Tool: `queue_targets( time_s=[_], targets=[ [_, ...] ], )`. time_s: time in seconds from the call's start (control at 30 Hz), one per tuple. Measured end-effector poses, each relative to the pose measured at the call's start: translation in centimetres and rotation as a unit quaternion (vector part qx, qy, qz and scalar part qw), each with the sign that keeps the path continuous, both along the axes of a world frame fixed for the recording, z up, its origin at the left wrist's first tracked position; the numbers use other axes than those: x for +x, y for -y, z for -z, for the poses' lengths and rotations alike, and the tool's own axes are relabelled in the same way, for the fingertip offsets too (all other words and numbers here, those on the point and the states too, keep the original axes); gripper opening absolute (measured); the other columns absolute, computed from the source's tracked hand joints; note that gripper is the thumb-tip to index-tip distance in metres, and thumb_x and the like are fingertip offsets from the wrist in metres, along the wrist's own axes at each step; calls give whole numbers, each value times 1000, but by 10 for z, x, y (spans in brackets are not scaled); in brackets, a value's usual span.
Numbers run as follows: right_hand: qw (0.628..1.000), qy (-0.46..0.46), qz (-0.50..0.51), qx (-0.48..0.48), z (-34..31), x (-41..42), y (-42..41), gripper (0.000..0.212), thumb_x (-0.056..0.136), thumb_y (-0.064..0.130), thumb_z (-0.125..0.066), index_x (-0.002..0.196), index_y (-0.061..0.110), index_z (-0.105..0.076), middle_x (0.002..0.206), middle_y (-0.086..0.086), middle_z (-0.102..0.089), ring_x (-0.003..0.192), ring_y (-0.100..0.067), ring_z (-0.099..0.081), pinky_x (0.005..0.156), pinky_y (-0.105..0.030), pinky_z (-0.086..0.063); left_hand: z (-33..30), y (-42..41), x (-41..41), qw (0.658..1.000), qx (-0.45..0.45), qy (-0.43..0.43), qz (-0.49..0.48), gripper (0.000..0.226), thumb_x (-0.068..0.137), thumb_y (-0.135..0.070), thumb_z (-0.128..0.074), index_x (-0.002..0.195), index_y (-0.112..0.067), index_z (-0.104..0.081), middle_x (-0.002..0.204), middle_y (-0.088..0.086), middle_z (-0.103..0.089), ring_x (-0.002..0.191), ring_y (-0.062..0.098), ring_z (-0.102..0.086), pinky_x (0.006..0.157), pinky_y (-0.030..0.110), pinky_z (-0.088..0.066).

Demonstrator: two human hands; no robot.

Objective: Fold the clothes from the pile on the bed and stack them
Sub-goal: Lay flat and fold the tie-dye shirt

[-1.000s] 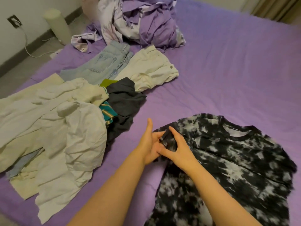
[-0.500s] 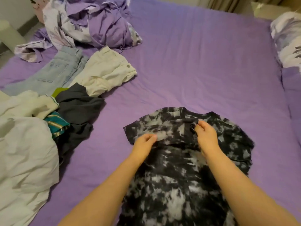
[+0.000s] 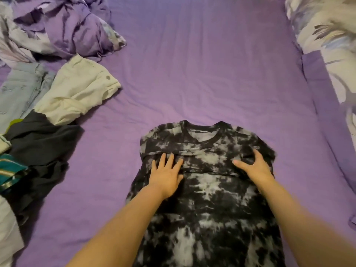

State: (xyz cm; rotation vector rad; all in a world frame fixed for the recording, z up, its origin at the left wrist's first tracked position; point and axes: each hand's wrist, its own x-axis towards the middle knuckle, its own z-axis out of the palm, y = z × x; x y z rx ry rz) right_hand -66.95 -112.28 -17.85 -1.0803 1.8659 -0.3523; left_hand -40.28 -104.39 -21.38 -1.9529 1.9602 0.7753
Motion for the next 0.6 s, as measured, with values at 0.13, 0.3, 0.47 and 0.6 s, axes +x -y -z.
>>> queue_targets(
  time_s=[0.13, 0.3, 0.47, 0.6],
  targets=[
    [996, -68, -50, -44, 22, -2, 2, 81, 91, 6, -60, 154, 15, -10, 152, -14, -31, 135, -33, -37, 108, -42, -35, 15, 9, -4, 998, 12, 52, -19, 70, 95, -64, -18, 150, -35, 14, 159, 4, 20, 145, 33, 17, 115, 58, 1],
    [972, -201, -32, -121, 29, -13, 6, 63, 93, 4, -49, 150, 11, -24, 152, -15, -30, 134, -36, -35, 105, -46, -36, 15, 5, -2, 993, -21, 93, -70, 81, 88, -73, -15, 153, -28, 4, 161, 9, -3, 147, 35, -2, 116, 57, -3],
    [850, -346, -361, -165, 40, -8, -9, 57, 98, 21, -43, 151, 23, -22, 160, -6, -14, 147, -27, -10, 118, -48, -12, 14, 10, -26, 990, -134, 18, -39, 66, 94, -65, -13, 153, -36, -5, 162, 1, 3, 148, 26, 8, 118, 54, 3],
    [829, -341, -442, -35, 58, -7, -14, 53, 103, 44, -23, 152, 37, -5, 161, 0, 7, 148, -26, 7, 116, -55, 0, 25, 19, -36, 997, 39, -22, -61, 71, 86, -75, -7, 149, -45, 6, 159, -4, 21, 144, 27, 24, 114, 59, 8]
  ],
)
